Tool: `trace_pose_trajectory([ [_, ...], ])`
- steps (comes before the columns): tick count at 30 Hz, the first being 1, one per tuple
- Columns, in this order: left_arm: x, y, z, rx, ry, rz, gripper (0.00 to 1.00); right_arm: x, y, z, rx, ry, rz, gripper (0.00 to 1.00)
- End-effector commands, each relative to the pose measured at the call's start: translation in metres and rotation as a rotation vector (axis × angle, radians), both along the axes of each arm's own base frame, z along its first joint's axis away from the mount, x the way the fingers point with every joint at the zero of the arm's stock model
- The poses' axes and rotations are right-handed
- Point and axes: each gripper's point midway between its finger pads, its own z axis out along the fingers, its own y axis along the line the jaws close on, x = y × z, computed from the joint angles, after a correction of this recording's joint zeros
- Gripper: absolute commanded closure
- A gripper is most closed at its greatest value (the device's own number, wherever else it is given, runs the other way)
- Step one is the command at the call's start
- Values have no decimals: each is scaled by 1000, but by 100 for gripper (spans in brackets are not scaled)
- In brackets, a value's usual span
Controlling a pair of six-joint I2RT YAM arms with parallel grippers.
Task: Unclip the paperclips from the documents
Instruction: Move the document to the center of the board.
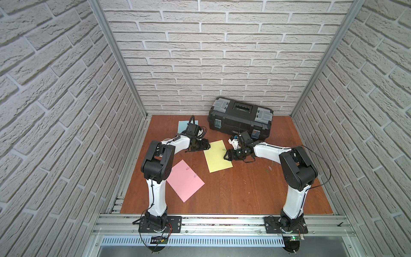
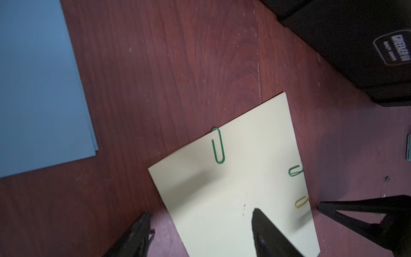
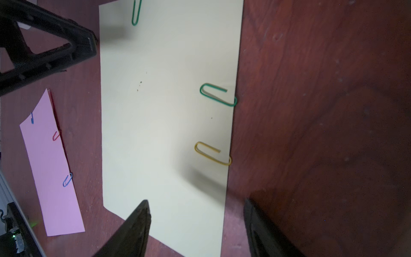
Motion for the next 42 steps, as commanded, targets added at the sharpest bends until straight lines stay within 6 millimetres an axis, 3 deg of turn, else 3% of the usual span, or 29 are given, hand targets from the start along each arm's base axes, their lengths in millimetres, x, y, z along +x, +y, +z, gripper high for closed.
trace_pose_trajectory([
  [1,-21,-8,-23,31,86,-57,30,-8,-3,-11,-27,33,-8,33],
  [10,-58,-30,-33,41,153,-155,34,-38,-18,-18,-54,78,-19,33],
  [25,-90,-60,-24,45,179,-271,36,-109,-58,-3,-144,139,-29,33],
  [34,-82,-73,-25,32,158,-290,36,-117,-51,-8,-86,178,-38,33],
  [42,-69,-90,-28,21,142,-319,36,-112,-66,15,-137,115,-47,33],
])
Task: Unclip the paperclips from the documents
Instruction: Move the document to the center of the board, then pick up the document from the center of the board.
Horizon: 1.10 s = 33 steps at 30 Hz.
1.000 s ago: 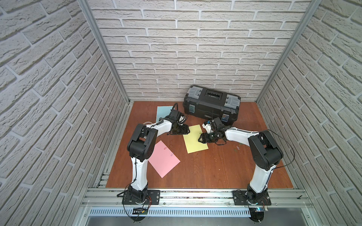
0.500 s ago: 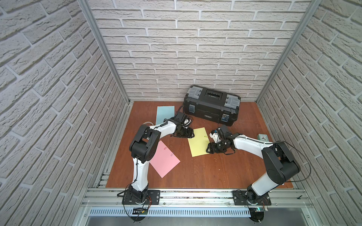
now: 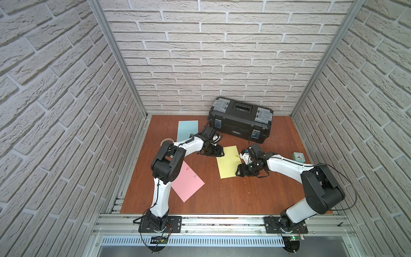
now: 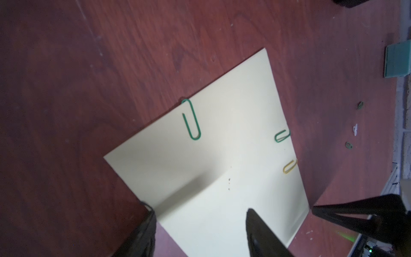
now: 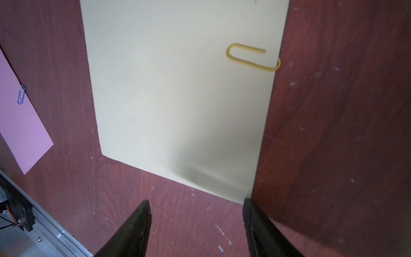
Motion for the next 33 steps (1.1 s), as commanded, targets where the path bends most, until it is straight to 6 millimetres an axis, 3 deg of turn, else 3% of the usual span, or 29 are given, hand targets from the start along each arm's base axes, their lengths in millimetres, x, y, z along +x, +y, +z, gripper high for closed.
trace_pose_trajectory([
  [1,-10,0,-26,49,64,-29,36,4,-9,16,-14,-45,-10,32],
  [8,-4,-2,-17,47,42,-36,35,36,-25,16,-21,-64,-66,34],
  [16,-6,15,1,28,16,13,33,89,-17,13,8,-72,-88,37],
  [33,-24,12,-17,50,130,15,32,91,-8,-15,11,1,-73,38],
])
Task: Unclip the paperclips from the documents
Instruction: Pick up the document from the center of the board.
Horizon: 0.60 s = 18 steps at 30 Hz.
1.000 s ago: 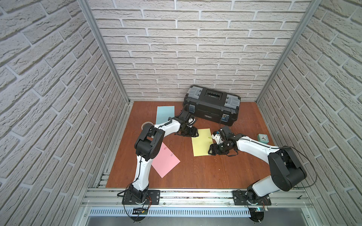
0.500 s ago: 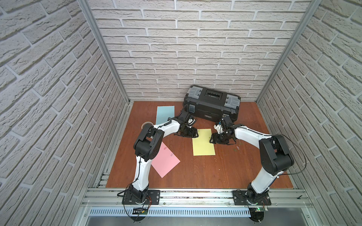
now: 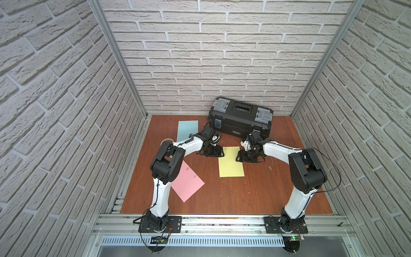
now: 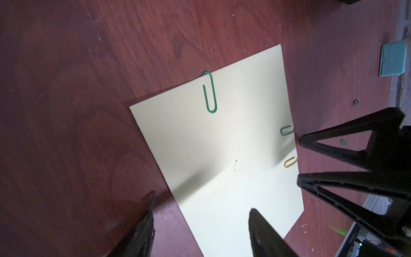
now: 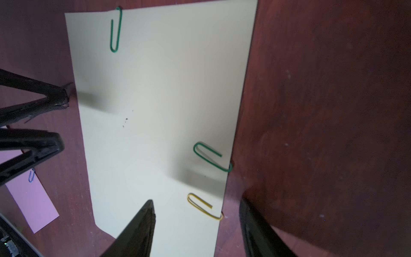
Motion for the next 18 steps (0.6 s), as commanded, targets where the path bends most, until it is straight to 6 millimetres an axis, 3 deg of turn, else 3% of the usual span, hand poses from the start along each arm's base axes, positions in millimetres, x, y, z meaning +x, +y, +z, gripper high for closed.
trace_pose_trajectory([
  [1,-17,6,-20,58,98,1,32,-1,6,-8,4,16,21,38],
  [18,-28,-7,-27,70,143,-41,33,-9,12,-14,27,36,30,38],
])
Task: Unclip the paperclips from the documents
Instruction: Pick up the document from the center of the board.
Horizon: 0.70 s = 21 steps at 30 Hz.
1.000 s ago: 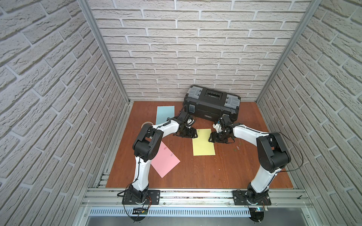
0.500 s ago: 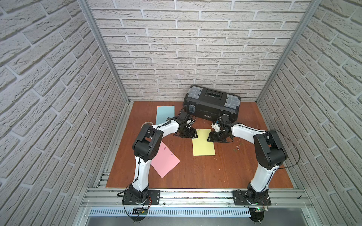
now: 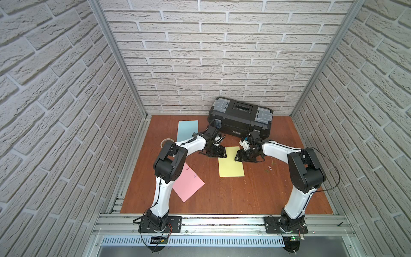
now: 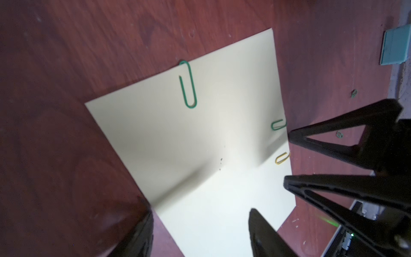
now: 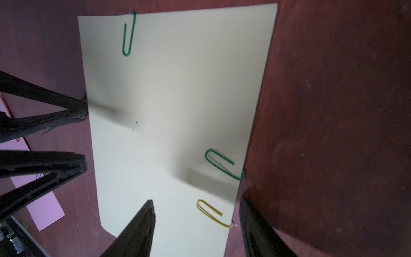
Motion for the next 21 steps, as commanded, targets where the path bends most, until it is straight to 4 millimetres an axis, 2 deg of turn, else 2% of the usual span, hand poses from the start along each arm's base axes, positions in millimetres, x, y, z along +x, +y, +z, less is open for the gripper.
trace_pose_trajectory([
  [1,-20,8,-27,62,100,-5,32,-11,6,-16,7,45,19,38],
  [21,-21,3,-29,26,110,-6,33,-12,26,-17,76,45,39,35],
])
